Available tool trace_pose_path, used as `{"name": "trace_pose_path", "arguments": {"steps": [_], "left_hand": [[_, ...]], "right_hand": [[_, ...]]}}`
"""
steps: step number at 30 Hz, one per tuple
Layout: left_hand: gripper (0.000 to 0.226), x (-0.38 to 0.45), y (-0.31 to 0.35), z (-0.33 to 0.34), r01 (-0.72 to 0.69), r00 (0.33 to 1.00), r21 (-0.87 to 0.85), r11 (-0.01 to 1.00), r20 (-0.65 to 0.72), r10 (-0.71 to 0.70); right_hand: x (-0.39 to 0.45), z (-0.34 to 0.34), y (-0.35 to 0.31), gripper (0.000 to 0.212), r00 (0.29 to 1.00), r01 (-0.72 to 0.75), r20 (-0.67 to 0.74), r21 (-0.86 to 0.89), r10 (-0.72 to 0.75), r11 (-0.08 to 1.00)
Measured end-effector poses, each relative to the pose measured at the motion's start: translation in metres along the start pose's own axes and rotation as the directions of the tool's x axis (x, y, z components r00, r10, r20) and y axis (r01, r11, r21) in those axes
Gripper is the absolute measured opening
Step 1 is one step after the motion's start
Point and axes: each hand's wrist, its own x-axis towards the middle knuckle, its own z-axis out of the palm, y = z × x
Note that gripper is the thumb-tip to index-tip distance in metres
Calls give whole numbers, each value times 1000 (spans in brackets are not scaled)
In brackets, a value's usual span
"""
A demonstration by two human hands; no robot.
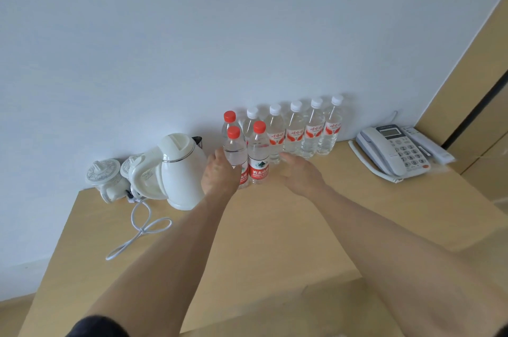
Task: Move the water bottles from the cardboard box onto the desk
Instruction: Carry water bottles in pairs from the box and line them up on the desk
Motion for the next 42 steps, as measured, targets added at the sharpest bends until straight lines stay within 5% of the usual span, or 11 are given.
{"name": "trace_pose_path", "arguments": {"steps": [11,19,26,38,42], "left_hand": [[36,-53,68,37,-90,996,169,982,26,87],[48,-148,205,134,-389,910,197,900,233,342],[52,-263,326,235,-690,684,146,709,451,573],[52,-429,501,370,-978,115,-58,199,648,753],[50,-451,547,423,-988,-6,-115,99,682,732]], "right_hand": [[-63,-39,65,63,998,-53,-15,-47,53,997],[-173,-103,210,61,962,-265,-87,-47,261,963],[-298,-139,346,59,840,-531,-129,7,527,847],[-483,-189,500,60,409,-891,-267,90,872,446],[-500,-201,541,61,295,-938,-249,107,922,329]]}}
